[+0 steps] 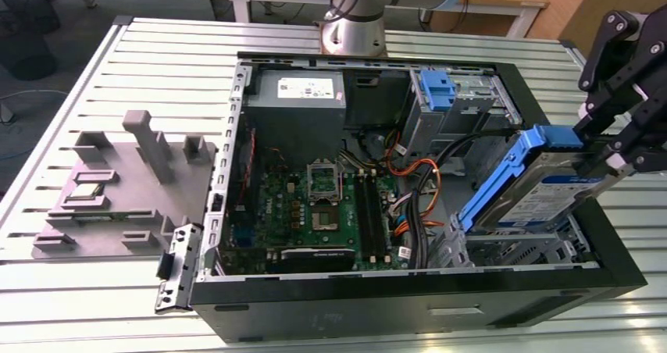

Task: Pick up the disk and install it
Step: 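Insert the disk into the insertion slot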

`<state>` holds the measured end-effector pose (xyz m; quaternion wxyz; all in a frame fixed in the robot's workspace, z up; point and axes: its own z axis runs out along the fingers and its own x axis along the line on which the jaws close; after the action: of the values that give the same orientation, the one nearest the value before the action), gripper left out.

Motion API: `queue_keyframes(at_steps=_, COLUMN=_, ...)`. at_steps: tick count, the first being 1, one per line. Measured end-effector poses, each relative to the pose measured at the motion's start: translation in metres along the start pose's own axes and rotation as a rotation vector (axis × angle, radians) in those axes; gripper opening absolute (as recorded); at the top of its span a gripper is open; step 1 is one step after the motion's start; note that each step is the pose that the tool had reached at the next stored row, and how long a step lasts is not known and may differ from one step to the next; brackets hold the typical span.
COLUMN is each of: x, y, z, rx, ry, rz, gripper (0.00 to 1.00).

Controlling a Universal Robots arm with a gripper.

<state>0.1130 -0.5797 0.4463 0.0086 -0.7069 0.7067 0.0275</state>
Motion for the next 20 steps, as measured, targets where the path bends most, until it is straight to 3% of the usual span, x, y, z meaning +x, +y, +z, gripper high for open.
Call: queue_keyframes(at_steps=20, x=0.0018, y=-0.0009, z=0.0353, rx=0.0000, ry=-0.0001, rz=0.000, gripper=0.35)
